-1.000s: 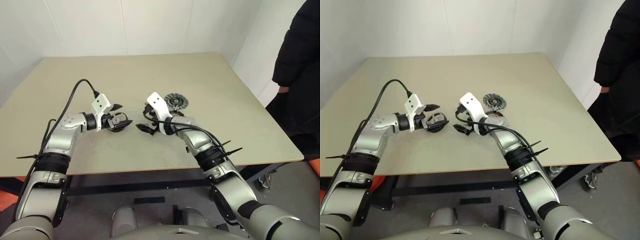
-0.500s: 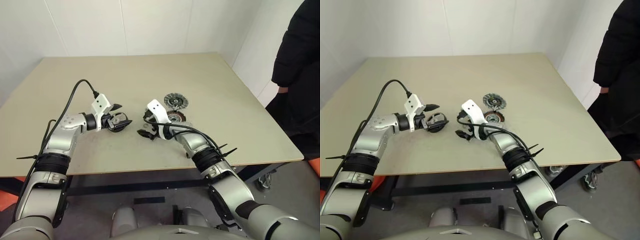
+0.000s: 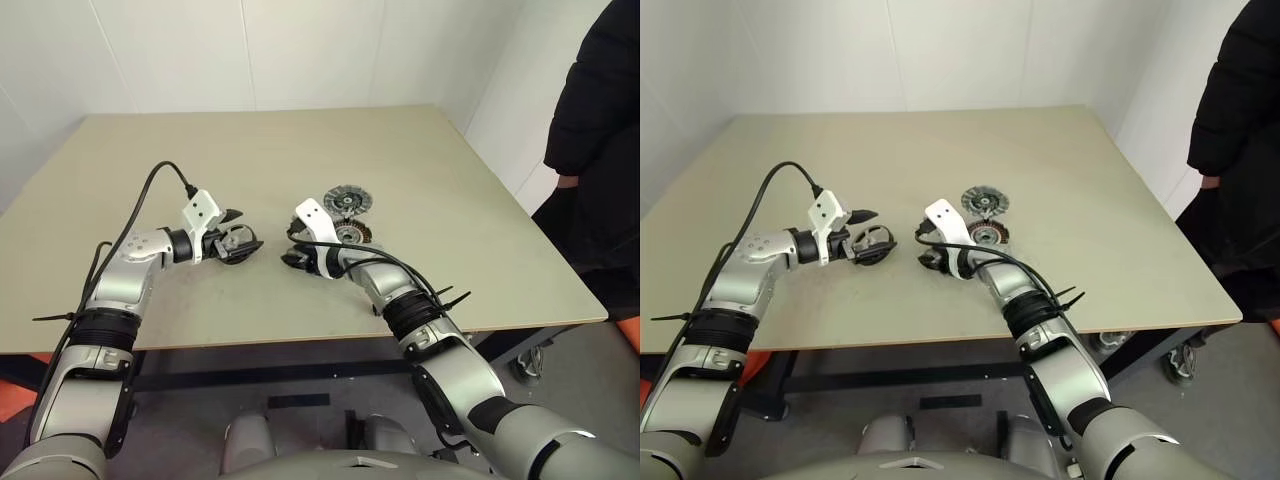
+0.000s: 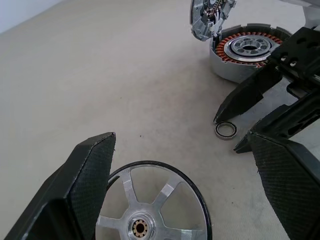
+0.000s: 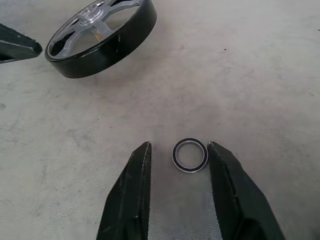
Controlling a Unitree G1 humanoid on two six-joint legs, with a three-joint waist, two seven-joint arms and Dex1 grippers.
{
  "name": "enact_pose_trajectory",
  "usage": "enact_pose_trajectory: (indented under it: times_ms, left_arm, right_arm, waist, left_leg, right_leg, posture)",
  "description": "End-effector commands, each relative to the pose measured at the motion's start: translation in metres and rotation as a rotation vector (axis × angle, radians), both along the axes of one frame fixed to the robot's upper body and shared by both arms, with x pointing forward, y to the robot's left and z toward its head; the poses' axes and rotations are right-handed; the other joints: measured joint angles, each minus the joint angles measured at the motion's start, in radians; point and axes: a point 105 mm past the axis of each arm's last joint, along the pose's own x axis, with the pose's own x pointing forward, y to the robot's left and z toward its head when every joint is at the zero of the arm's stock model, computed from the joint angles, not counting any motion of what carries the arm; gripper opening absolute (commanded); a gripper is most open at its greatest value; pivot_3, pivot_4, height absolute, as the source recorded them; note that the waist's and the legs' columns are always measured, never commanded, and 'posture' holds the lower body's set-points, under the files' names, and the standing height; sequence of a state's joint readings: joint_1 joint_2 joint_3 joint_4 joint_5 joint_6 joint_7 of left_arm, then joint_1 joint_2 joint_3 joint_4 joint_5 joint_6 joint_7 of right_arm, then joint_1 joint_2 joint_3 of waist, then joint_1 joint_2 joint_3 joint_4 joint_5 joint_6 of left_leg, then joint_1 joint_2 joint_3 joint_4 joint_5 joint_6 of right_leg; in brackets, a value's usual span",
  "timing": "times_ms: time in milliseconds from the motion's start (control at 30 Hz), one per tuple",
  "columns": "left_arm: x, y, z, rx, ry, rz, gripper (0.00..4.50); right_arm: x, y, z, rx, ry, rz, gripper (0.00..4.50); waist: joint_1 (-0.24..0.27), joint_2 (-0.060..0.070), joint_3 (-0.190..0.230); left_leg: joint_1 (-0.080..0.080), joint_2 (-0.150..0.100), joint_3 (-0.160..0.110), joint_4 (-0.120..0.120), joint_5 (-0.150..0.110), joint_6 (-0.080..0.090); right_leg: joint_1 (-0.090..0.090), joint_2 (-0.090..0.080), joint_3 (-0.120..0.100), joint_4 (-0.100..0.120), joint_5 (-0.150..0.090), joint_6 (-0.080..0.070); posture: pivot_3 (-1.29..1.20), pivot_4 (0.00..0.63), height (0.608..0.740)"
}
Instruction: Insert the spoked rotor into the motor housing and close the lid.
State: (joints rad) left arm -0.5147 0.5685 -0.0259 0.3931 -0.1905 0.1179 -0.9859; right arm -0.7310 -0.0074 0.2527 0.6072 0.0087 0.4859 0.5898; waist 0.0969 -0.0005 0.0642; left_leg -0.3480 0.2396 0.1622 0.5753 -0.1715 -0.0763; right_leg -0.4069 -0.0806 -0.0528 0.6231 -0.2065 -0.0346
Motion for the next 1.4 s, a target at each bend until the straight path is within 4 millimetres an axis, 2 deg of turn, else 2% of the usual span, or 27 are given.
enact_pose_trajectory:
  times_ms: [33, 233, 333, 433, 633, 833, 933, 1100, 1200, 1400]
  left_arm:
    - [0.003, 0.005, 0.014, 0.001, -0.058, 0.016, 4.50]
    - [0.003, 0.005, 0.015, 0.002, -0.058, 0.014, 4.50]
    - [0.004, 0.005, 0.015, 0.003, -0.060, 0.015, 4.50]
    - [0.005, 0.005, 0.016, 0.003, -0.062, 0.018, 4.50]
    - [0.006, 0.009, 0.017, 0.001, -0.063, 0.032, 4.50]
    - [0.008, 0.011, 0.015, -0.003, -0.057, 0.038, 4.50]
    - [0.009, 0.009, 0.014, -0.007, -0.053, 0.036, 4.50]
    - [0.012, 0.005, 0.012, -0.013, -0.051, 0.024, 4.50]
    - [0.014, 0.004, 0.012, -0.013, -0.053, 0.019, 4.50]
    - [0.017, 0.003, 0.013, -0.012, -0.056, 0.015, 4.50]
  right_arm:
    - [0.003, -0.003, 0.002, -0.009, -0.013, -0.007, 2.04]
    - [0.002, -0.004, 0.002, -0.009, -0.011, -0.007, 2.04]
    - [0.003, -0.005, 0.002, -0.008, -0.015, -0.011, 1.49]
    - [0.004, -0.008, 0.009, -0.017, -0.057, -0.002, 0.64]
    - [0.005, -0.018, 0.039, -0.020, -0.175, 0.032, 0.64]
    - [-0.002, -0.046, 0.082, 0.003, -0.293, 0.006, 0.64]
    - [-0.007, -0.057, 0.093, 0.007, -0.310, -0.012, 0.64]
    - [-0.008, -0.084, 0.094, -0.035, -0.313, -0.080, 0.64]
    - [-0.007, -0.099, 0.087, -0.070, -0.298, -0.118, 0.64]
    - [-0.008, -0.117, 0.070, -0.100, -0.248, -0.157, 0.64]
  waist:
    - [0.000, 0.000, 0.000]
    - [0.000, 0.000, 0.000]
    - [0.000, 0.000, 0.000]
    - [0.001, 0.000, 0.000]
    - [0.003, 0.000, 0.000]
    - [0.002, 0.000, 0.000]
    - [0.003, 0.000, 0.000]
    - [0.003, 0.000, 0.000]
    - [0.004, 0.000, 0.000]
    - [0.003, 0.000, 0.000]
  left_leg:
    - [0.000, 0.000, 0.000, 0.000, 0.000, 0.000]
    - [0.000, 0.000, 0.000, 0.000, 0.000, 0.000]
    - [0.000, 0.000, 0.000, 0.000, 0.000, 0.000]
    - [0.000, 0.000, 0.000, 0.000, 0.000, 0.000]
    - [-0.001, 0.000, -0.001, 0.000, 0.000, 0.000]
    - [-0.001, 0.000, -0.001, -0.001, 0.000, 0.000]
    - [-0.001, 0.000, -0.001, -0.002, 0.000, -0.001]
    - [0.000, 0.000, -0.001, -0.002, 0.000, -0.001]
    - [0.000, 0.000, -0.001, -0.002, 0.000, -0.001]
    - [-0.001, 0.000, -0.001, -0.003, 0.001, -0.001]
  right_leg:
    - [0.000, 0.000, 0.000, 0.000, 0.000, 0.000]
    - [0.000, 0.000, 0.000, 0.000, 0.000, 0.000]
    - [0.000, 0.000, 0.000, 0.000, 0.000, 0.000]
    - [0.000, 0.000, 0.000, 0.000, 0.000, 0.000]
    - [0.000, 0.000, 0.000, 0.000, 0.000, 0.000]
    - [0.000, 0.001, 0.000, -0.001, 0.000, 0.000]
    - [0.000, 0.001, 0.000, -0.001, 0.000, 0.000]
    - [0.000, 0.001, 0.000, -0.002, 0.000, 0.000]
    - [0.000, 0.001, 0.000, -0.002, 0.000, 0.000]
    - [0.000, 0.001, 0.000, -0.002, 0.000, 0.000]
  posture:
    - [0.00, 0.000, 0.740]
    - [0.00, 0.000, 0.740]
    - [0.00, 0.000, 0.740]
    - [0.00, 0.000, 0.740]
    - [0.00, 0.000, 0.740]
    - [0.00, 0.000, 0.740]
    - [0.00, 0.000, 0.740]
    - [0.00, 0.000, 0.740]
    - [0.00, 0.000, 0.740]
    - [0.00, 0.000, 0.740]
